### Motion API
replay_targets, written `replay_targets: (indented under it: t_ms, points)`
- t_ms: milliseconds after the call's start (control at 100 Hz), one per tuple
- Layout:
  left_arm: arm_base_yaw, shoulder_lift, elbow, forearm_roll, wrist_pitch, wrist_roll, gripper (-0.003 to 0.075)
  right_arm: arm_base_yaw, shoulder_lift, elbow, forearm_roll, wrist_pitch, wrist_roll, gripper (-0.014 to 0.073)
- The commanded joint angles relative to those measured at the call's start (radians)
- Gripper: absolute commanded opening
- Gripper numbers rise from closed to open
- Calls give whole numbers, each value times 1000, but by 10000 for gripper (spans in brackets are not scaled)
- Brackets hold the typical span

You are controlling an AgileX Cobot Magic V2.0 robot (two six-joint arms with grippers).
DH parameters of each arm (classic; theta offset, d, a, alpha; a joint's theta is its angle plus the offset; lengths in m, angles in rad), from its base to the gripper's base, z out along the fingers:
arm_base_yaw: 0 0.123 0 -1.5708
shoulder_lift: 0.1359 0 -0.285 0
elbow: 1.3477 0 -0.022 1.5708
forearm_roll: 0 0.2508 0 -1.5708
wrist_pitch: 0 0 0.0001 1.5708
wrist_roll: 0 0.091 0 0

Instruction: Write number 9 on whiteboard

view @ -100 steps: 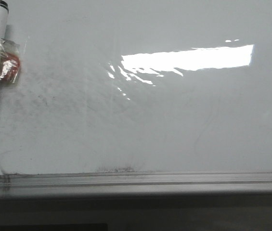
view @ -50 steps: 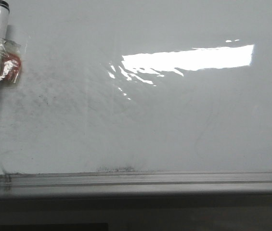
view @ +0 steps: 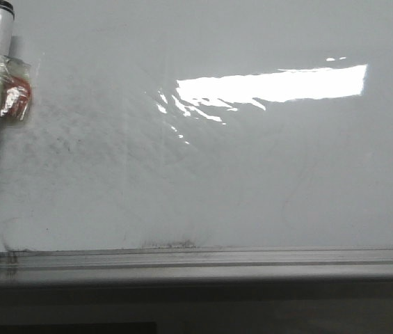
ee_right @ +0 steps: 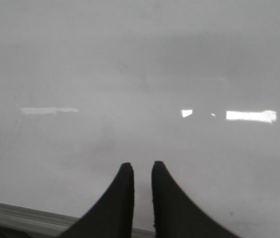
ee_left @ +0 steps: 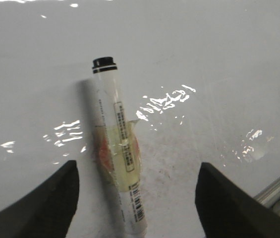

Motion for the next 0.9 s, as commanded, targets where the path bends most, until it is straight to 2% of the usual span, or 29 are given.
replay_targets:
  t_ms: [0,360,550,670,830,890]
  points:
    - [-41,48,-35,-14,-145,-1,451,1,18,-34,8,-77,-10,52]
    - [-59,216,-35,-85,-182,-2,445,1,18,-34,8,-82,-10,52]
    - [-59,297,-33,-135,-171,-2,389,1,18,-34,8,-82,-10,52]
    - [-59,331,-31,-142,-165,-2,281,1,18,-34,8,-82,-10,52]
    - [-59,345,-31,-142,-165,-2,-11,16,20,-34,8,-82,-10,52]
    - [-59,345,-31,-142,-162,-2,-20,48,25,-39,8,-79,-22,52]
